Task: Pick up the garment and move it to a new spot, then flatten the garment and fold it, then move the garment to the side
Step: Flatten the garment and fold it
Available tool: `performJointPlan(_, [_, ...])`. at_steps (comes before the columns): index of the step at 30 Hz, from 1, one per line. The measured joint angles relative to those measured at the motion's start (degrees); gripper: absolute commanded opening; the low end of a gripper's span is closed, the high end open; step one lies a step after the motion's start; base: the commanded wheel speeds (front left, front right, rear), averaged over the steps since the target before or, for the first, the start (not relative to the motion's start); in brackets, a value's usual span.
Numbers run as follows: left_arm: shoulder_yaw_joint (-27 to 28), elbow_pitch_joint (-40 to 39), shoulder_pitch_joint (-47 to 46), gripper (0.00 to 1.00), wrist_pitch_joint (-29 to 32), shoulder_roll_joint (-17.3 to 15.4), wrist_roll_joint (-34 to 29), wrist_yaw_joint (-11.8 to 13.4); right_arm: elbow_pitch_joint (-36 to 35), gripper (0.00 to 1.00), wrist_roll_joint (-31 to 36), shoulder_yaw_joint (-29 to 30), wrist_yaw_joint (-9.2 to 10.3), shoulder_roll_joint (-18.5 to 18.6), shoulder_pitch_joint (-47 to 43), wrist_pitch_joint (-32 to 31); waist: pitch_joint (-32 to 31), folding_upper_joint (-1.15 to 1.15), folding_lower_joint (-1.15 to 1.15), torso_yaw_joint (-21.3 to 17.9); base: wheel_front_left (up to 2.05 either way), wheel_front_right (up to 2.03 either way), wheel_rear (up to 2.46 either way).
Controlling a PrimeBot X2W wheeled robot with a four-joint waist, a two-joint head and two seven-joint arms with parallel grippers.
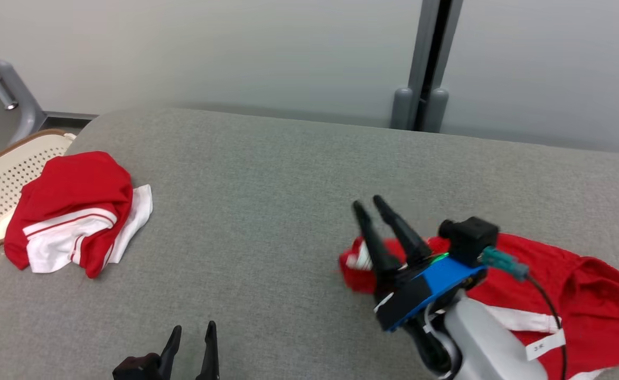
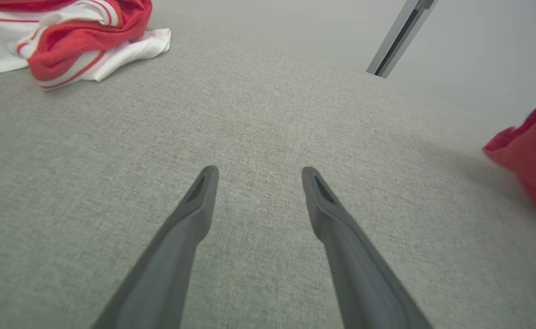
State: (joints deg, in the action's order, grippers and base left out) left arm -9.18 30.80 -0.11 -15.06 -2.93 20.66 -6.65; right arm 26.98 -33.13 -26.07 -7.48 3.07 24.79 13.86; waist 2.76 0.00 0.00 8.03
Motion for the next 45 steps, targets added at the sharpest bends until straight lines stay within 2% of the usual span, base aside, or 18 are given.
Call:
performJointPlan(3, [0.2, 0.2, 0.0, 1.00, 0.0, 0.0, 0.0, 0.0, 0.5, 1.00, -4.1, -6.8, -0.01, -0.4, -0.1, 0.8, 0.5, 0.00, 0.00, 1.0, 0.00, 0.00, 0.00])
performJointPlan(7, [1.1, 0.1, 0.0, 1.00, 0.0, 0.0, -0.3, 0.0, 1.9, 1.00, -4.8, -9.1, -0.01, -0.4, -0.4, 1.0, 0.3, 0.00, 0.00, 0.5, 0.00, 0.00, 0.00])
performJointPlan(11, [1.7, -0.8, 0.1, 1.00, 0.0, 0.0, -1.1, 0.1, 1.9, 1.00, -0.8, -3.9, -0.01, -0.3, -1.0, 1.1, -0.1, 0.00, 0.00, -1.5, 0.00, 0.00, 0.00])
performJointPlan(15, [2.2, -2.2, 0.1, 1.00, 0.0, 0.0, -2.5, 0.3, 1.4, 1.00, 7.3, 4.1, -0.01, -0.3, -4.6, 1.1, -0.6, 0.00, 0.00, -3.8, 0.00, 0.00, 0.00])
performJointPlan(16, [2.2, -2.2, 0.1, 1.00, 0.0, 0.0, -2.5, 0.3, 1.4, 1.00, 7.3, 4.1, -0.01, -0.3, -4.6, 1.1, -0.6, 0.00, 0.00, -3.8, 0.00, 0.00, 0.00])
performJointPlan(18, [2.6, -3.2, 0.1, 1.00, 0.0, 0.0, -3.7, 0.6, 0.3, 1.00, 13.5, 10.1, -0.01, -0.2, -8.2, 1.2, -1.0, 0.00, 0.00, -5.7, 0.00, 0.00, 0.00])
performJointPlan(20, [2.8, -3.5, 0.1, 1.00, 0.0, 0.0, -4.2, 0.6, -0.1, 1.00, 15.0, 11.8, -0.01, -0.2, -9.4, 1.2, -1.1, 0.00, 0.00, -6.2, 0.00, 0.00, 0.00])
performJointPlan(22, [3.2, -4.2, 0.1, 1.00, 0.0, 0.0, -5.2, 0.7, -1.0, 1.00, 18.5, 16.1, -0.01, -0.2, -13.1, 1.2, -1.5, 0.00, 0.00, -7.8, 0.00, 0.00, 0.00])
performJointPlan(31, [3.2, -5.4, 1.5, 1.00, 0.0, 0.0, -6.4, 0.8, -1.9, 1.00, 19.7, 23.3, -0.01, -0.2, -21.0, 1.2, -3.0, 0.00, 0.00, -10.6, 0.00, 0.00, 0.00])
performJointPlan(45, [0.2, -5.2, 2.1, 1.00, 0.0, 0.0, -5.6, 0.6, -0.8, 1.00, 18.1, 25.0, -0.01, -0.2, -22.8, 1.2, -3.3, 0.00, 0.00, -12.3, 0.00, 0.00, 0.00])
